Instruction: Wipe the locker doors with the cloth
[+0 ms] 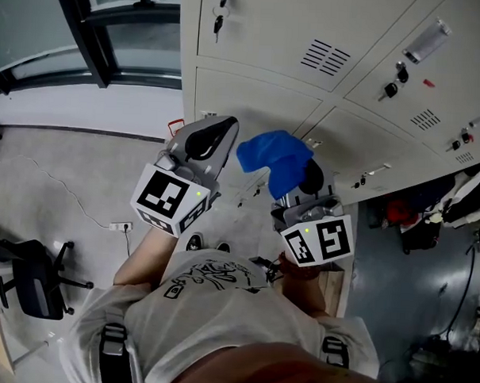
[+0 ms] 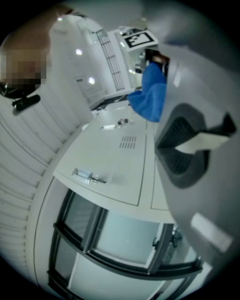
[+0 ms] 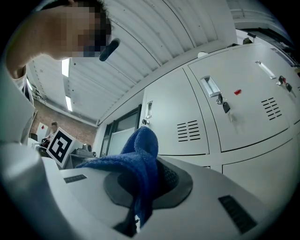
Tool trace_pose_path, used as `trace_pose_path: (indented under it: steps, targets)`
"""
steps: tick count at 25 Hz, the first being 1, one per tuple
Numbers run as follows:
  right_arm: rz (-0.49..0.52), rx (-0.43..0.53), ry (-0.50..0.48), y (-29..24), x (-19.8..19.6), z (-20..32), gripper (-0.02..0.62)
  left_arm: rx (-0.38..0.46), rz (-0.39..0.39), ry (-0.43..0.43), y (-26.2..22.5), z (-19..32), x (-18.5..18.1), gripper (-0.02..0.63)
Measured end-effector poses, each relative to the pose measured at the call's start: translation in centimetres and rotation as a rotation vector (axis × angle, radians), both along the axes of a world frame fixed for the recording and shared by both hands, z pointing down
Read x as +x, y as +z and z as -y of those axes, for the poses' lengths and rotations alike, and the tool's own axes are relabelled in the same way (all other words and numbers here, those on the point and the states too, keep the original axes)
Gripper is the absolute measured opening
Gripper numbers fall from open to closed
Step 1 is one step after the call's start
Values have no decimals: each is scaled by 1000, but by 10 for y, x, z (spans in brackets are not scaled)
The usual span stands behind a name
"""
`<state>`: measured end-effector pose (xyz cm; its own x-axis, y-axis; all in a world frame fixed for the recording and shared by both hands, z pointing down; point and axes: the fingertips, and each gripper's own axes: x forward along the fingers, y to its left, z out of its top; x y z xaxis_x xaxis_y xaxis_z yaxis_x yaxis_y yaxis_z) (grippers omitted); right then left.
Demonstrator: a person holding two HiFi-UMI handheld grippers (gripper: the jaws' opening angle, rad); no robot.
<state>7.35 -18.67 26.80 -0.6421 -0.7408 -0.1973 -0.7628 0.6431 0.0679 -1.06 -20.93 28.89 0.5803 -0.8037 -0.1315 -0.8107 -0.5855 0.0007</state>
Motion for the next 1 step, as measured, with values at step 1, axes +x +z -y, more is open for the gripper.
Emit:
trace_pose_path:
  steps: [1]
  targets:
    - [0, 1, 1, 0, 1, 1, 29, 1, 0, 2, 0, 1, 1, 2]
